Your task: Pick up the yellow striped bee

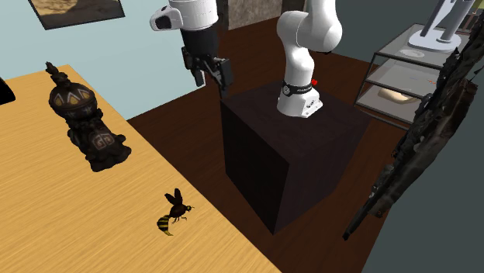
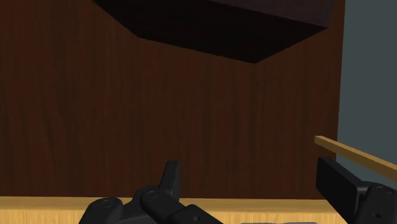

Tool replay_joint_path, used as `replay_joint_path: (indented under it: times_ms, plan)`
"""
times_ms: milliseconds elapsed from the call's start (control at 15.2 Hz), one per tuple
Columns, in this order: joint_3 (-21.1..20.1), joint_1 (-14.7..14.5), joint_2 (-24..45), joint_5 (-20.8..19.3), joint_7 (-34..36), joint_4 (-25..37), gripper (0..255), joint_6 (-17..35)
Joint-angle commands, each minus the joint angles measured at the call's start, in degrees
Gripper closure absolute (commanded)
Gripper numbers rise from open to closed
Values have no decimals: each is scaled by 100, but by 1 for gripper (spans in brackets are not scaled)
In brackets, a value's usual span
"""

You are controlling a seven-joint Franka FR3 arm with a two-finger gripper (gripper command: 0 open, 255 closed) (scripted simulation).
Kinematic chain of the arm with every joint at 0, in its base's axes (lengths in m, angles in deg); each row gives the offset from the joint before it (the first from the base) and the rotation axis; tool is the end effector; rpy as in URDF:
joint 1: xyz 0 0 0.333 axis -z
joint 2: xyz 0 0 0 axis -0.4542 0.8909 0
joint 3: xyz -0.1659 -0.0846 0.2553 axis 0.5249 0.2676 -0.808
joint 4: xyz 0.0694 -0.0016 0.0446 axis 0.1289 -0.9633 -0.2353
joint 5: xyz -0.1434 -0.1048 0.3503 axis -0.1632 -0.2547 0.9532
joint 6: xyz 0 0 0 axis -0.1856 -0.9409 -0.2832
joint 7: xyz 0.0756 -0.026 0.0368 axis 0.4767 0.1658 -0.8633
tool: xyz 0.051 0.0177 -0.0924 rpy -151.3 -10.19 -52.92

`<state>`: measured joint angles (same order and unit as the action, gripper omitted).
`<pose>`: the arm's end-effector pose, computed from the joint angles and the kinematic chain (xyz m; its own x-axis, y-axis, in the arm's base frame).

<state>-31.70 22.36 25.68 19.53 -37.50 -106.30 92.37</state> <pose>0.4640 0.1083 0.4317 0.9628 0.2442 -0.1156 0.2462 -0.9692 0.0033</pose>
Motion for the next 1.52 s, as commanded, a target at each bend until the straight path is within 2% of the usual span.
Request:
replay_joint_path:
  times_ms: [0, 660, 990, 1320, 1452]
  plan:
    - [-89, -54, 442, -89, 31, 263, 0, 185]
    - [-322, -389, 2635, -762, 156, 1946, 0, 663]
    - [-339, -664, 3751, -1117, 172, 3058, 0, 637]
    - [-311, -1002, 4928, -1415, 97, 4424, 0, 428]
    - [-297, -1053, 5124, -1455, 87, 4607, 0, 439]
